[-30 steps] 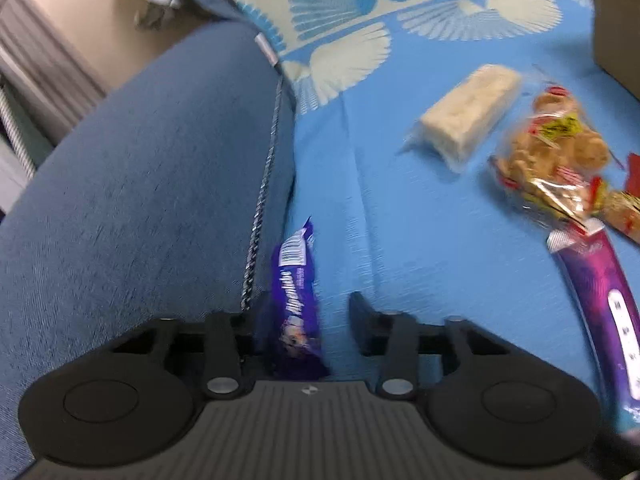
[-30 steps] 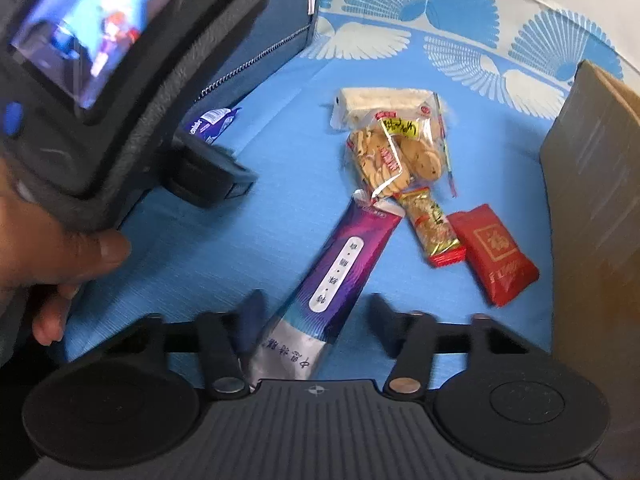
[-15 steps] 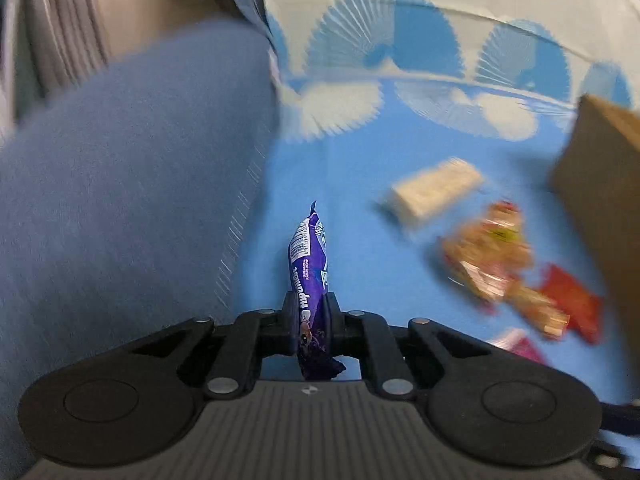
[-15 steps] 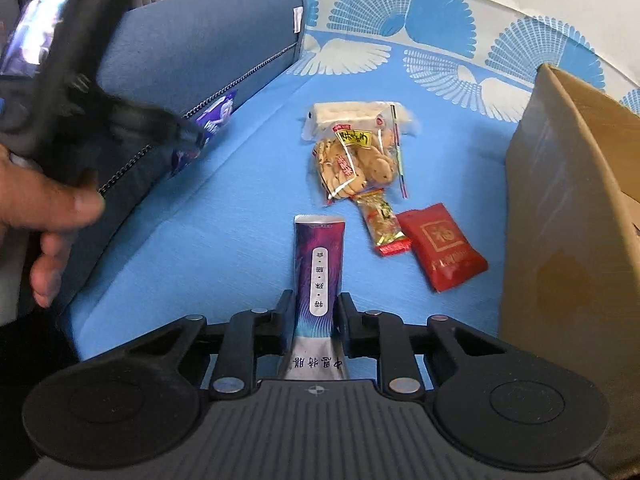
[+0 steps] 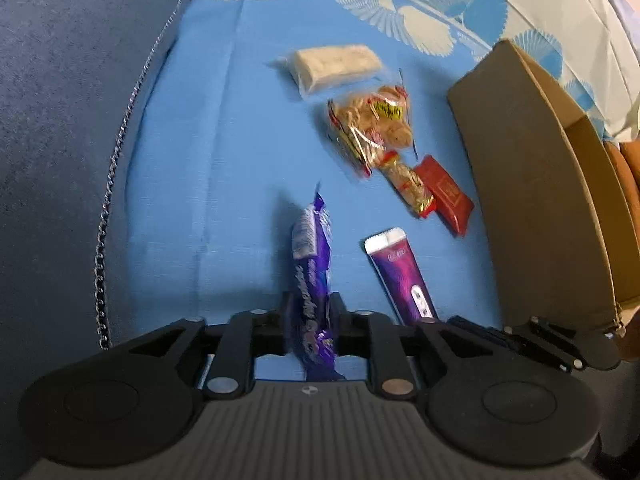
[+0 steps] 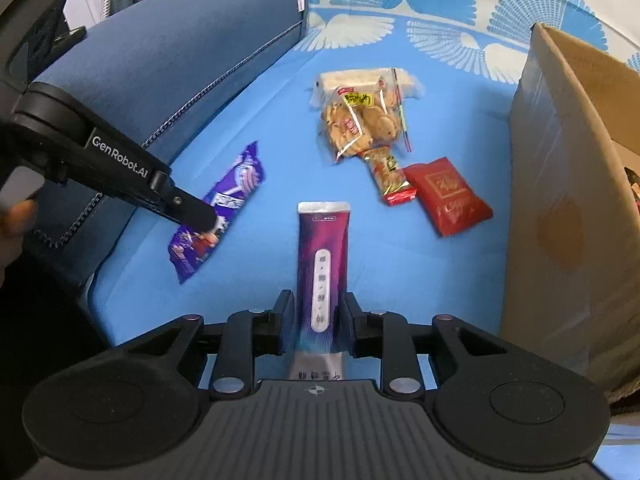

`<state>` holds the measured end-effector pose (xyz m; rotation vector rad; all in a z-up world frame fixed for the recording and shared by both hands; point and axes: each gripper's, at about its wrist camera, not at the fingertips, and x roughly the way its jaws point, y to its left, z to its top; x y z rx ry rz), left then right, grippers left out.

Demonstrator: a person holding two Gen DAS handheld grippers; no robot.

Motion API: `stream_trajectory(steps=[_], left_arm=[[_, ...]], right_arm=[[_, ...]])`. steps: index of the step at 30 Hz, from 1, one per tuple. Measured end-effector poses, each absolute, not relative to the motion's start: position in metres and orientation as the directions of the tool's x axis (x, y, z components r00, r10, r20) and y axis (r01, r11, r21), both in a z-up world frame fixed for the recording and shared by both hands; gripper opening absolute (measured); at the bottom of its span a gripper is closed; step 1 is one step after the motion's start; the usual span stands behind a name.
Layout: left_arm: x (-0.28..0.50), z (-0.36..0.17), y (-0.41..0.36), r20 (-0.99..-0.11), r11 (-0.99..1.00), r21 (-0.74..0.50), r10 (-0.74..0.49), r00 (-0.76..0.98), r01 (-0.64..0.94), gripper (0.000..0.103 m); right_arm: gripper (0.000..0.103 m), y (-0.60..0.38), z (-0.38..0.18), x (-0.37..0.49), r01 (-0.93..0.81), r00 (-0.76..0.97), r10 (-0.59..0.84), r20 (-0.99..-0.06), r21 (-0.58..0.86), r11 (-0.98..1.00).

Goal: Organize snacks
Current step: 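Grasp the purple candy bar with the left tool while the right tool grasps the purple bar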

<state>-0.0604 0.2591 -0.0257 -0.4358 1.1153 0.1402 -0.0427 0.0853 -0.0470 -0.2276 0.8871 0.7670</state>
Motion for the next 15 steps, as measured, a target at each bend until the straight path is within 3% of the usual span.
stream_trajectory(steps=[5, 15], left_arm=[[-0.062, -0.023, 0.267, -0.881, 0.884, -0.287, -0.092, 0.464, -0.369, 0.038], [-0.042, -0.032, 0.265, -0.899, 0.903, -0.221, -0.043, 0.435, -0.368, 0.039]], right_arm=[[0.043, 0.079, -0.048, -0.044, -0.690, 0.388, 0.538, -0.748, 0.151, 0.708], [0.045, 0.075, -0.062, -0.044, -0.733, 0.388, 0.569, -0.725, 0.132, 0.668]])
